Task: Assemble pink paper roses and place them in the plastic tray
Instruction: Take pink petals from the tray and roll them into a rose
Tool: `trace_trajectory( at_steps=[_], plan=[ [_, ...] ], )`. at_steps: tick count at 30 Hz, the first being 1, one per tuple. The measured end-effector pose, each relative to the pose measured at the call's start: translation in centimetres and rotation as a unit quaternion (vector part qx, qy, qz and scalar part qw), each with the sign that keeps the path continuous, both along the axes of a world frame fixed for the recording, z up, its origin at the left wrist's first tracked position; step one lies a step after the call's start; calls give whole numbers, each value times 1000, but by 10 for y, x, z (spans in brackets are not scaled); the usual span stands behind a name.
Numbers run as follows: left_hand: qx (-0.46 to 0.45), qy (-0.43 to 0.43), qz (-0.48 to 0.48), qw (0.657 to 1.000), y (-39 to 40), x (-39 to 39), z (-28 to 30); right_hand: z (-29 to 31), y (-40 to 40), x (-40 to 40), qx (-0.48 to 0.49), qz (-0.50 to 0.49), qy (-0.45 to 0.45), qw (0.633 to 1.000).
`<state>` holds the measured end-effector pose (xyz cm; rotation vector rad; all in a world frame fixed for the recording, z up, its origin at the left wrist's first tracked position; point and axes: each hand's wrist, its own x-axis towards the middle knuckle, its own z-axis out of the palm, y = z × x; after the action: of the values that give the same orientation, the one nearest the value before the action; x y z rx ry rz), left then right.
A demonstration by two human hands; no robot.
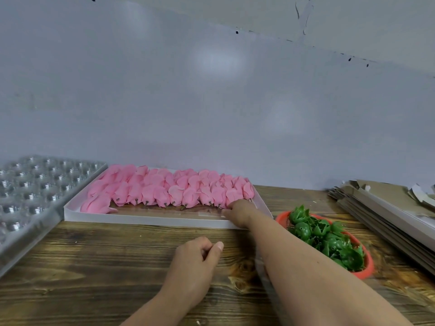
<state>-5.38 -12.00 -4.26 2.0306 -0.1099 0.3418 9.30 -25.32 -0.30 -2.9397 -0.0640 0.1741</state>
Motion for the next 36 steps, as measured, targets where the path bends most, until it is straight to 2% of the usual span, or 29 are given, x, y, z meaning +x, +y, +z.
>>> trace_trajectory(
  at_steps=[8,17,20,24,28,31,36],
  plan=[
    [0,-5,-7,1000,0,1,0,0,10,4,-29,-19,-13,999],
    [-1,-10,-5,1000,0,0,0,3,9,6,5,-57,-47,997],
    [-3,-11,-4,1000,0,0,0,10,0,2,64,-109,-116,985],
    [-5,-19,-2,1000,-1,0,1,21,-8,-12,93,-91,-212,968],
    [-6,-18,-3,1000,0,1,0,36,-10,-38,178,-64,-264,946],
    [-6,-9,-11,1000,0,0,1,43,-11,-62,253,-29,-271,928],
    [-119,61,-76,988,3,-2,4,45,-12,-102,369,14,-230,900]
  ],
)
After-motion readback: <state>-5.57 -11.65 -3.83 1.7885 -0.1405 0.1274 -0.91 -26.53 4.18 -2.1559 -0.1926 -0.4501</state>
